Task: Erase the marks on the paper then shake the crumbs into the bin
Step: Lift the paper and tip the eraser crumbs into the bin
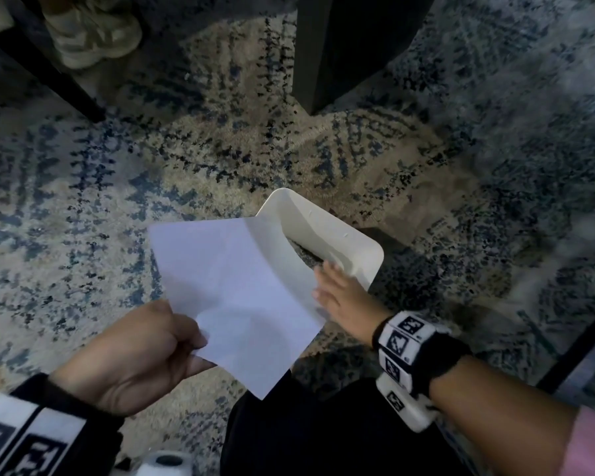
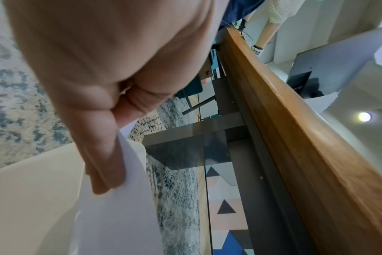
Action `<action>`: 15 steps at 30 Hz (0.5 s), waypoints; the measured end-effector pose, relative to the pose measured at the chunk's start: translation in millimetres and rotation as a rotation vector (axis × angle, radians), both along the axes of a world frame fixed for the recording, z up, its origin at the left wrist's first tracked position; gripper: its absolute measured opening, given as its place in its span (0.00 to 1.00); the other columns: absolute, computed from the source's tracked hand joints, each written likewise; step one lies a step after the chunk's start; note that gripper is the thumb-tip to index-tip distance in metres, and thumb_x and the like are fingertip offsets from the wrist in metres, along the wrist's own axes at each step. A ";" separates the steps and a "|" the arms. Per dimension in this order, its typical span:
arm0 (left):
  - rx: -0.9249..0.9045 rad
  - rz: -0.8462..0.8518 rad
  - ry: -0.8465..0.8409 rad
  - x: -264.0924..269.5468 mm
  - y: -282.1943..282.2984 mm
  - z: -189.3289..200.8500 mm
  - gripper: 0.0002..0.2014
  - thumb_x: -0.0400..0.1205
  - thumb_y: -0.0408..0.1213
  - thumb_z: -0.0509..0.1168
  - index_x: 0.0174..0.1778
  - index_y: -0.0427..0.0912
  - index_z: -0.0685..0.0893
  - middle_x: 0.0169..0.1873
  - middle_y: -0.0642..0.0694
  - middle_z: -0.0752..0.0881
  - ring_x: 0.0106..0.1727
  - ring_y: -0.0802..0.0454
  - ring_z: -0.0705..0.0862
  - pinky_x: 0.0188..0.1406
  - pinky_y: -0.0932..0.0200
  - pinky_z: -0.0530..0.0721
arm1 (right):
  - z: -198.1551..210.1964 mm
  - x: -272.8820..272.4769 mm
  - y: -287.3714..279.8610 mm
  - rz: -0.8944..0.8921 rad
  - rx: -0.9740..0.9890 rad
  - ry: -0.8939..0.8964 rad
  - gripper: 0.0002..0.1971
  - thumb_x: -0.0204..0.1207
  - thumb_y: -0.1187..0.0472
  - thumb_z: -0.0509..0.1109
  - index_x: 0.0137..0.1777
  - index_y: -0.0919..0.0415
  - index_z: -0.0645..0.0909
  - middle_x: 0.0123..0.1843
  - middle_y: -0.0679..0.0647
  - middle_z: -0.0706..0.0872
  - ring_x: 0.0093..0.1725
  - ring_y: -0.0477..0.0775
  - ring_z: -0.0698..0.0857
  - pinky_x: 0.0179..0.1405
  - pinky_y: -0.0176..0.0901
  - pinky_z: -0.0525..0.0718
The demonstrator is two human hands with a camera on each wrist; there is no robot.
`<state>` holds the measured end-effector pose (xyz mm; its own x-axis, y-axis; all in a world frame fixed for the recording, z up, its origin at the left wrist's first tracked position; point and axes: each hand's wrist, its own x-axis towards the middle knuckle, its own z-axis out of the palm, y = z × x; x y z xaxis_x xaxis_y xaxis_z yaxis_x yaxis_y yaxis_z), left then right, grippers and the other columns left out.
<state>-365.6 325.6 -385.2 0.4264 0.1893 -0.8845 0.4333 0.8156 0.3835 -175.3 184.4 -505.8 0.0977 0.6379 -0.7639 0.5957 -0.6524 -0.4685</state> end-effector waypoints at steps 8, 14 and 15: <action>-0.033 0.071 -0.028 -4.9 0.5 8.4 0.21 0.72 0.12 0.44 0.45 0.29 0.82 0.35 0.38 0.92 0.34 0.46 0.90 0.22 0.55 0.88 | -20.5 -16.4 33.6 -0.032 -0.097 0.140 0.30 0.84 0.49 0.49 0.82 0.60 0.47 0.84 0.57 0.49 0.83 0.58 0.51 0.80 0.50 0.51; 0.024 0.036 0.000 -0.9 -5.9 11.2 0.13 0.75 0.12 0.46 0.36 0.26 0.73 0.14 0.39 0.84 0.16 0.51 0.84 0.11 0.59 0.82 | -10.1 -6.1 58.7 0.001 0.061 -0.031 0.33 0.83 0.48 0.53 0.82 0.56 0.43 0.84 0.57 0.41 0.83 0.57 0.46 0.81 0.49 0.48; 0.028 0.027 0.004 1.2 -6.5 12.3 0.14 0.76 0.12 0.46 0.35 0.28 0.74 0.11 0.40 0.83 0.14 0.52 0.82 0.10 0.60 0.81 | -7.3 -13.1 59.8 0.043 0.123 0.020 0.33 0.83 0.49 0.53 0.82 0.56 0.42 0.84 0.56 0.41 0.83 0.54 0.45 0.80 0.47 0.46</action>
